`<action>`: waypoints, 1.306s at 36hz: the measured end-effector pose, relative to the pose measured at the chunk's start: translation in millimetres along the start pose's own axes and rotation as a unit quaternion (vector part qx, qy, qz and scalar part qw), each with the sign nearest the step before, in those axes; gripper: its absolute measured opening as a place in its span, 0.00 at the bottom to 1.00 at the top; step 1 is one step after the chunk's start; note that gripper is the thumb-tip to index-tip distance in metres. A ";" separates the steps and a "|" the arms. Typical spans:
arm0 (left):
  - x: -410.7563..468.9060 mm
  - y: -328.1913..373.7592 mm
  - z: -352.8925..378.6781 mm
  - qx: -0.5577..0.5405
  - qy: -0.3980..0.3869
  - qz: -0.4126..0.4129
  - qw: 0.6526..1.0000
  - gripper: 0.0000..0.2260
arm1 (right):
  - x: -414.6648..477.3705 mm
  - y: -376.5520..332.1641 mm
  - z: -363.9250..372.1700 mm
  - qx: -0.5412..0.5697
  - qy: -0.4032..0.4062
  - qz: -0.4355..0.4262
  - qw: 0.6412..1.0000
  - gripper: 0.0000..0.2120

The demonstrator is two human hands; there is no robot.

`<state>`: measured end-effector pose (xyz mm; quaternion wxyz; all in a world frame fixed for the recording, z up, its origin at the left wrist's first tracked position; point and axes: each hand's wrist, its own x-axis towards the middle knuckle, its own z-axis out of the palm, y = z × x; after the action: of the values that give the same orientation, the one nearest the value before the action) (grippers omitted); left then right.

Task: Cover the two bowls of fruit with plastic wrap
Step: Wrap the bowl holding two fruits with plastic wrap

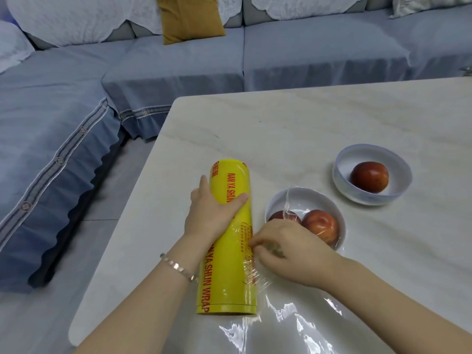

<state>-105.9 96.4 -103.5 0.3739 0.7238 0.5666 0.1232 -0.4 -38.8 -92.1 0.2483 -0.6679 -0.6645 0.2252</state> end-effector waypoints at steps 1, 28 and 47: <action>-5.0 -4.2 2.1 0.007 -0.023 -0.025 0.999 0.47 | 0.7 -2.1 -0.4 -0.020 -0.003 0.011 1.000 0.20; 18.8 -1.4 -0.8 -0.100 0.038 -0.060 0.992 0.32 | 50.0 19.5 19.4 -0.049 0.052 0.054 0.996 0.17; 25.4 -8.4 1.0 -0.117 0.034 -0.064 0.991 0.27 | 10.8 6.5 15.3 -0.042 0.054 -0.153 0.986 0.12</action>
<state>-103.1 119.8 -116.1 0.4433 0.6331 0.6057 0.1890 -4.9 -27.6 -107.7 0.2872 -0.5789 -0.7536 0.1201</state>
